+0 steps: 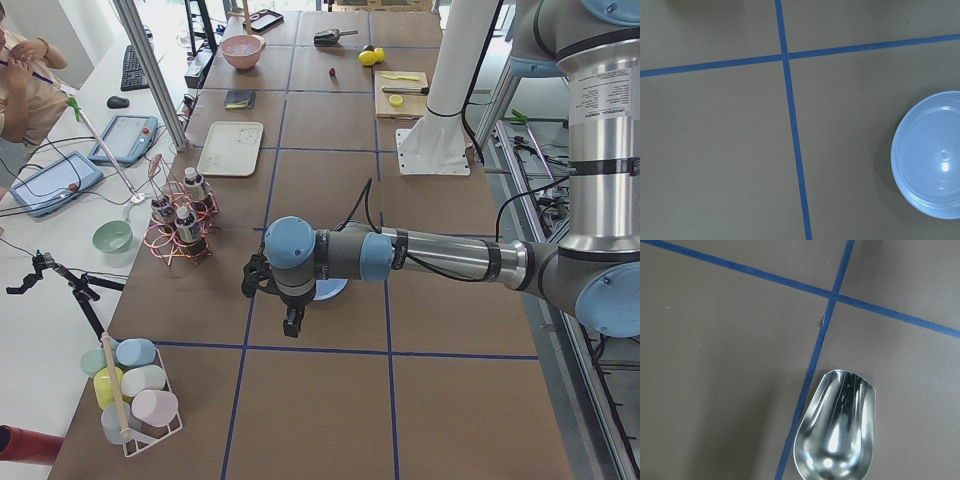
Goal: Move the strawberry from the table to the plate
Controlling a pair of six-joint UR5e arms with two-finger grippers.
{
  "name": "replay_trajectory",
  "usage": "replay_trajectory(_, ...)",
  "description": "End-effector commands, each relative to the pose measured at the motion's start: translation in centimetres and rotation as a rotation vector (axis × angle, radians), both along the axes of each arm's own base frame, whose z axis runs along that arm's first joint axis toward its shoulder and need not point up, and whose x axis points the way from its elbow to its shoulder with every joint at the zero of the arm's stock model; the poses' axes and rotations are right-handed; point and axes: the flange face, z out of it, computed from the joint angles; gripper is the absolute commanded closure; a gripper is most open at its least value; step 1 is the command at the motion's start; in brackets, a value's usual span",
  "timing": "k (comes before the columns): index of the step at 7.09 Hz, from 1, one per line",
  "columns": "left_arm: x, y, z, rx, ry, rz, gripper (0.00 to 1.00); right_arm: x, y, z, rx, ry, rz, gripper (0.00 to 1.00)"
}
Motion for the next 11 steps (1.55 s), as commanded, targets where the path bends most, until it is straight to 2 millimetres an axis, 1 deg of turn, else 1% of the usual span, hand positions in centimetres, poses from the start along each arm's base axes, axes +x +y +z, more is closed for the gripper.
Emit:
replay_trajectory(1,0.1,-0.1,-0.3,0.017,0.007,0.004,0.00,-0.1,0.0,-0.1,0.005,-0.002,-0.004,0.00)
replay_trajectory(2,0.2,-0.1,0.3,0.021,0.009,0.006,0.00,-0.1,0.1,-0.1,0.001,-0.005,-0.002,0.00)
replay_trajectory(3,0.4,0.1,1.9,-0.010,0.030,0.008,0.00,-0.1,0.1,0.3,-0.011,-0.005,0.001,0.00)
replay_trajectory(4,1.4,0.8,1.7,-0.035,0.202,0.006,0.00,-0.3,0.3,0.5,-0.019,-0.038,-0.002,0.00)
replay_trajectory(5,2.1,0.2,1.1,0.019,0.225,0.028,0.00,-0.6,0.3,1.0,-0.027,-0.041,-0.009,0.00)
replay_trajectory(6,4.3,-0.2,1.2,0.102,0.228,0.083,0.00,-0.8,0.2,0.7,-0.022,-0.049,-0.015,0.00)
replay_trajectory(7,5.7,-0.3,2.6,0.122,0.232,0.116,0.00,-1.0,0.2,0.6,0.005,-0.069,-0.019,0.00)
replay_trajectory(8,6.9,-0.4,5.2,0.155,0.235,0.144,0.00,-1.1,0.1,0.8,0.030,-0.081,-0.020,0.00)
replay_trajectory(9,8.6,-0.2,6.8,0.095,0.242,0.119,0.00,-1.6,0.2,1.2,0.017,-0.116,-0.030,0.00)
replay_trajectory(10,10.3,-0.2,6.2,0.026,0.241,0.066,0.00,-1.9,0.2,1.0,0.016,-0.136,-0.036,0.00)
replay_trajectory(11,12.9,-0.2,5.4,0.020,0.208,0.042,0.00,-2.1,0.2,0.8,0.018,-0.156,-0.039,0.00)
